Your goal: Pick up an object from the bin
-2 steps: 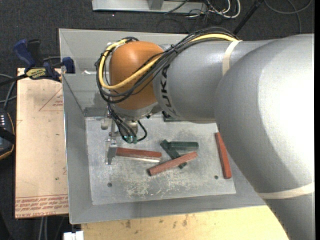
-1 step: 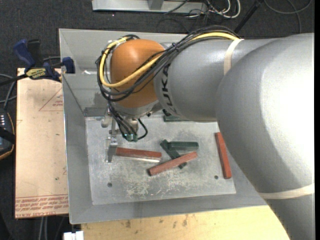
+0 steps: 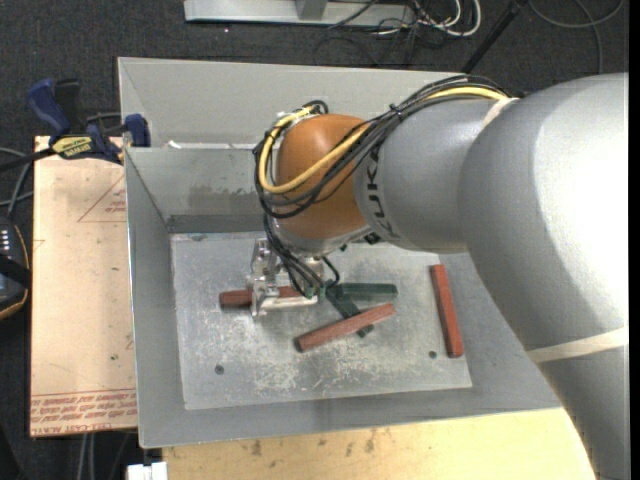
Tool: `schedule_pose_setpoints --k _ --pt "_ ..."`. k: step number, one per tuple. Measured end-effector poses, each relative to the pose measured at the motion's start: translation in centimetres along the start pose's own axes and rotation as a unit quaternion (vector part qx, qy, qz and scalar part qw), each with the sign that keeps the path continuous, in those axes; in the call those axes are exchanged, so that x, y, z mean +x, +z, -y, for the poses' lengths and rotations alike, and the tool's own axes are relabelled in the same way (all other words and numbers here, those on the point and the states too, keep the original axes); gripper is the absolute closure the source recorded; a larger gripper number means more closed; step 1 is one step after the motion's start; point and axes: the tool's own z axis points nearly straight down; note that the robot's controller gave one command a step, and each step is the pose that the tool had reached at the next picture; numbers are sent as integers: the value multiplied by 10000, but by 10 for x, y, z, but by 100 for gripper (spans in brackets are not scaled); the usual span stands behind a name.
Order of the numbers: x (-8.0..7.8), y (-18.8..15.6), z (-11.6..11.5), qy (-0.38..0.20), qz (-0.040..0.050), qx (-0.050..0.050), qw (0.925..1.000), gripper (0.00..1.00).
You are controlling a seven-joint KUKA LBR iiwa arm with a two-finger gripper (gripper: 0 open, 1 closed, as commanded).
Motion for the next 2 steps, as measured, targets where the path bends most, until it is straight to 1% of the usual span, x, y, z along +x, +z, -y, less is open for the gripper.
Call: schedule_pose_setpoints --k 1,2 --pt "0 0 0 -2 1 0 10000 100" --pt "-17 -126 2 -40 -112 24 9999 100"
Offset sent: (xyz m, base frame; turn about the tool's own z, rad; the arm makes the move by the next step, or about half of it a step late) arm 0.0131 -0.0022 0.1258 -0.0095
